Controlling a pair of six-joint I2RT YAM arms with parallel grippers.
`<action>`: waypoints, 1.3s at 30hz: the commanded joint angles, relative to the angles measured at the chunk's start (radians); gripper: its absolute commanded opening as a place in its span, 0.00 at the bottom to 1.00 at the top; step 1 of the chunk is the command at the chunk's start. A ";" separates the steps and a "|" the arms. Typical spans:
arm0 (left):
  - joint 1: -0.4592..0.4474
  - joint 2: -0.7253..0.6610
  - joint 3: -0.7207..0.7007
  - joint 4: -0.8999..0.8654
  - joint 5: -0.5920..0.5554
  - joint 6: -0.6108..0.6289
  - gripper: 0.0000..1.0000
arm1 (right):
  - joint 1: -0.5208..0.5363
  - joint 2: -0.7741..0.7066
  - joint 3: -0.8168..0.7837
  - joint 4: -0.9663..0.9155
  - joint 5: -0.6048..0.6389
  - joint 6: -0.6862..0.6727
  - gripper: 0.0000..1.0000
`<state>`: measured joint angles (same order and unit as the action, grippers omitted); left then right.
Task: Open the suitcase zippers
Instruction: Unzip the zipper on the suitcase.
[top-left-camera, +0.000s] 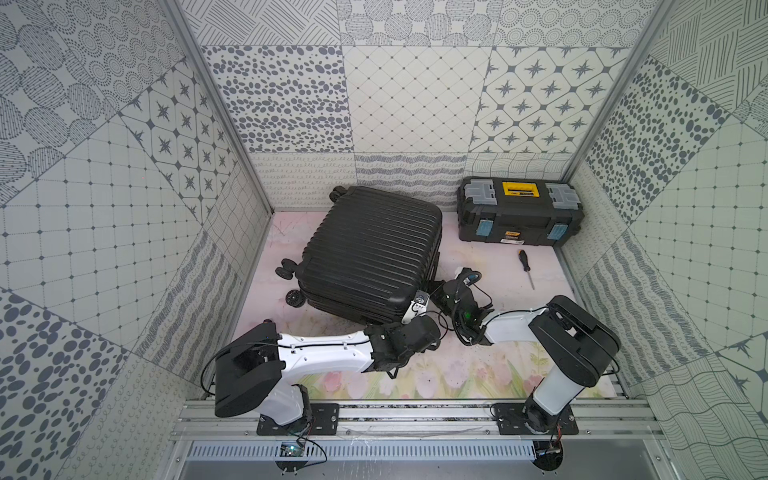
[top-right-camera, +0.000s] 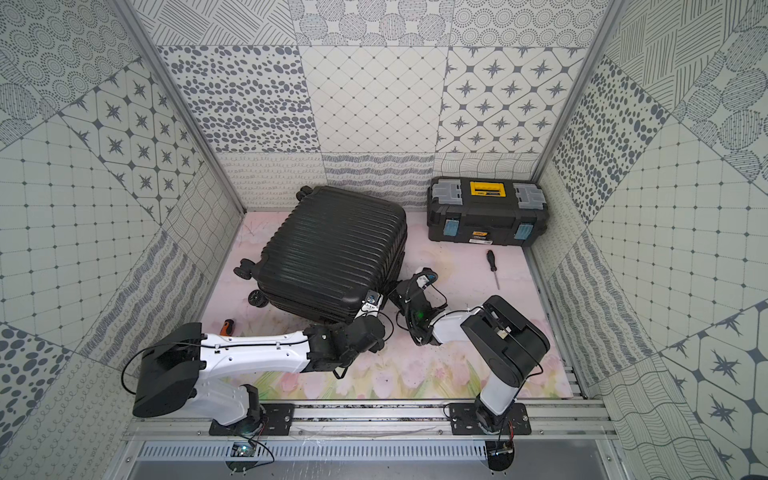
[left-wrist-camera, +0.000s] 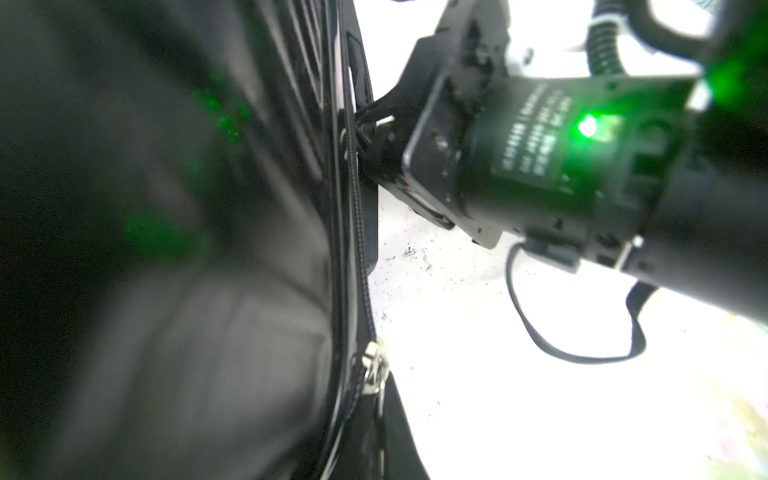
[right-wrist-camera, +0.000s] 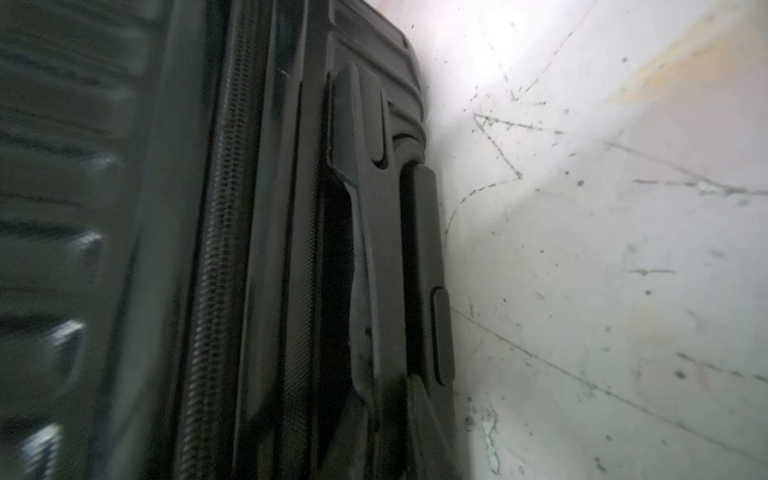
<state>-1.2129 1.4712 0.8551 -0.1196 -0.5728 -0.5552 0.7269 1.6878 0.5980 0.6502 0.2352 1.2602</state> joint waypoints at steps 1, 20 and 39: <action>0.051 -0.006 0.068 0.045 -0.067 -0.217 0.00 | 0.080 0.038 -0.096 0.018 -0.239 0.038 0.00; 0.096 0.040 0.271 -0.220 -0.099 -0.463 0.00 | 0.065 0.231 -0.217 0.744 -0.546 -0.140 0.00; 0.146 0.302 0.570 -0.155 -0.105 -0.298 0.00 | 0.134 0.148 -0.201 0.638 -0.553 -0.232 0.00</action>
<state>-1.0962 1.7195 1.3483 -0.5518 -0.6304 -0.9474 0.7727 1.8511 0.4179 1.2411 -0.0235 1.1446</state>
